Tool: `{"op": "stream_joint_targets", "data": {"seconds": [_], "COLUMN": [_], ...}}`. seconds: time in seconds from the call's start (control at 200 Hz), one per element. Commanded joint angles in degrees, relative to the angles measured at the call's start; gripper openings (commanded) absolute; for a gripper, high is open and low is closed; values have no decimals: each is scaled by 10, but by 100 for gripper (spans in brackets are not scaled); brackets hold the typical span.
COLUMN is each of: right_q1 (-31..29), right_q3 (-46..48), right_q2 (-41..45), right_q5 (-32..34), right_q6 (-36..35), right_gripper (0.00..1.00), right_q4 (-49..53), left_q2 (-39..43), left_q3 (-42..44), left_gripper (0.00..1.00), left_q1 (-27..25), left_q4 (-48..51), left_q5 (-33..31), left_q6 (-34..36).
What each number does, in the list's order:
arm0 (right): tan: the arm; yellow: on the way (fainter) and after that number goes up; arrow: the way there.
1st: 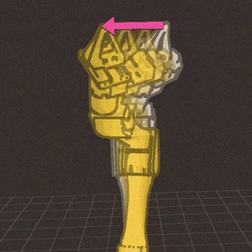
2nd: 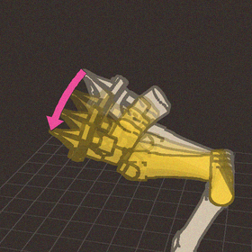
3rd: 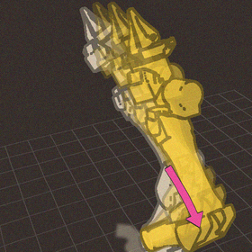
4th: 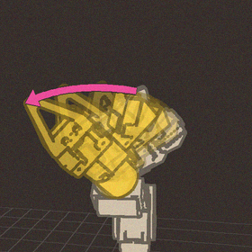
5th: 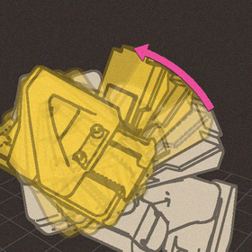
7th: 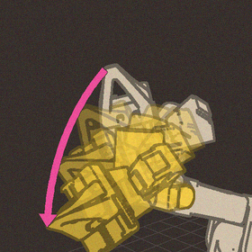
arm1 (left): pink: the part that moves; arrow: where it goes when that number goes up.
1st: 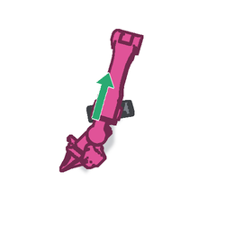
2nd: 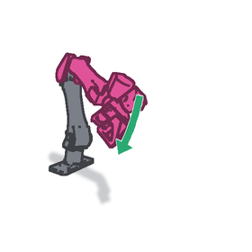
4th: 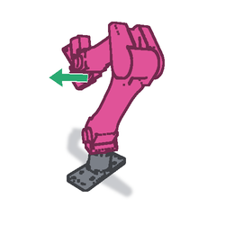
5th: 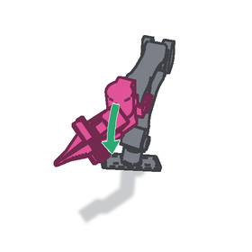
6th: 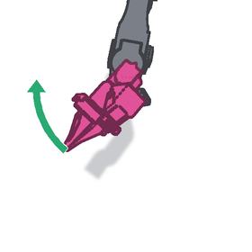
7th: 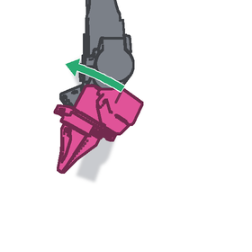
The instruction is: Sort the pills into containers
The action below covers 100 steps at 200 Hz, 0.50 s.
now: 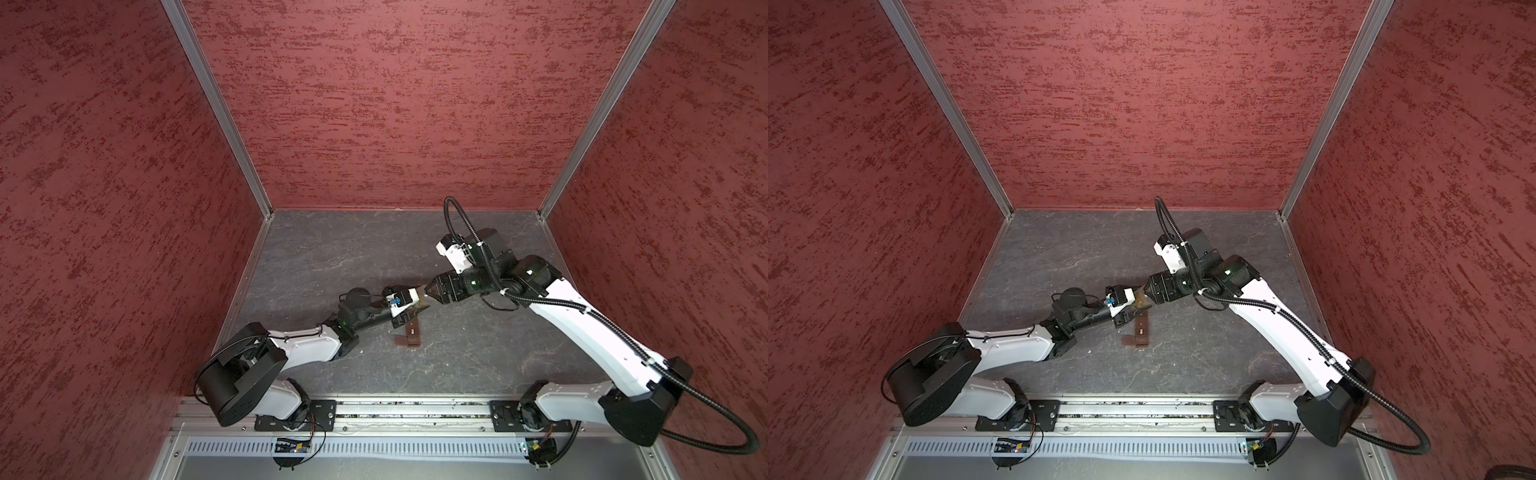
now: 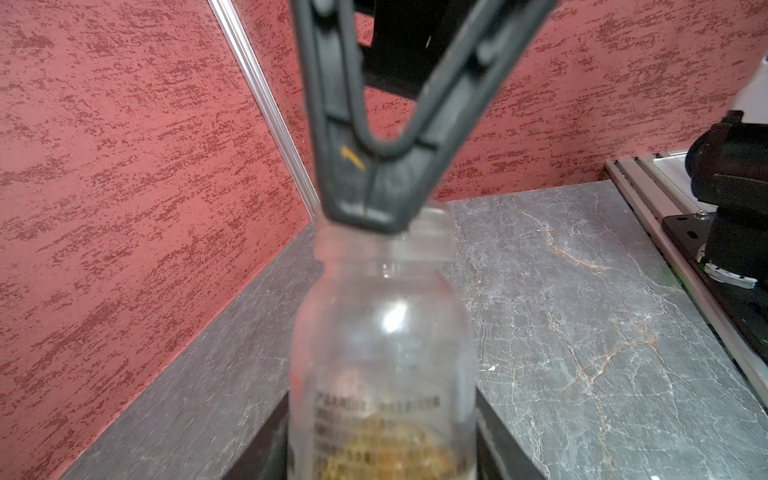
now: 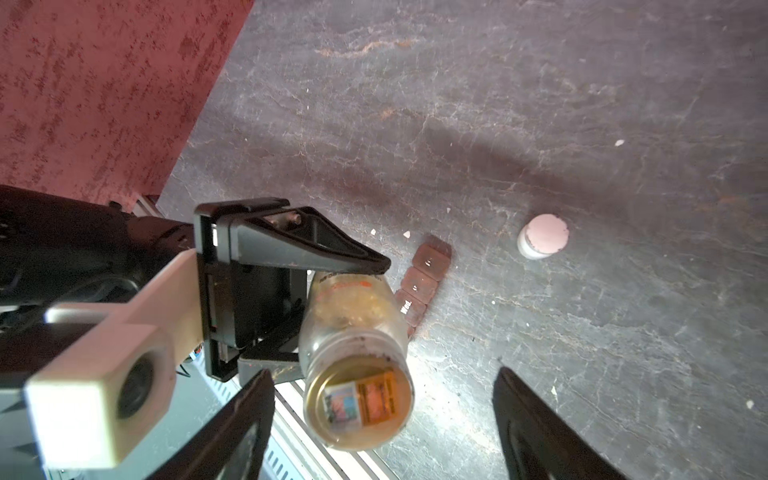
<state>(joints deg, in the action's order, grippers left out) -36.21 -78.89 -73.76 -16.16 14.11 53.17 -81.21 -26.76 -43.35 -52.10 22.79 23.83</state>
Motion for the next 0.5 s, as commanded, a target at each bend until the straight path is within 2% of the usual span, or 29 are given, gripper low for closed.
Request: {"op": "stream_joint_targets", "data": {"seconds": [0.0, 0.085, 0.135, 0.296, 0.336, 0.496], "right_q1": [14, 26, 37, 61, 63, 67], "right_q3": [-38, -55, -65, -57, -45, -4], "right_q2": [36, 43, 41, 38, 39, 17], "right_q5": [37, 99, 111, 87, 78, 41], "right_q6": [62, 147, 195, 328, 354, 406], "right_gripper": [84, 80, 78, 75, 74, 72], "right_q4": [-34, -28, -17, -24, -39, -104], "left_q2": [-15, -32, -44, -94, -103, -144], "left_q3": [15, 29, 32, 19, 6, -35], "left_gripper": [9, 9, 9, 9, 9, 7], "left_q1": [1, 0, 0, -11, -15, -17], "left_q4": [-55, -126, -169, -286, -288, -289], "left_q5": [-50, -118, -159, -270, -292, -308], "left_q6": [7, 17, 29, 103, 131, 186]}}
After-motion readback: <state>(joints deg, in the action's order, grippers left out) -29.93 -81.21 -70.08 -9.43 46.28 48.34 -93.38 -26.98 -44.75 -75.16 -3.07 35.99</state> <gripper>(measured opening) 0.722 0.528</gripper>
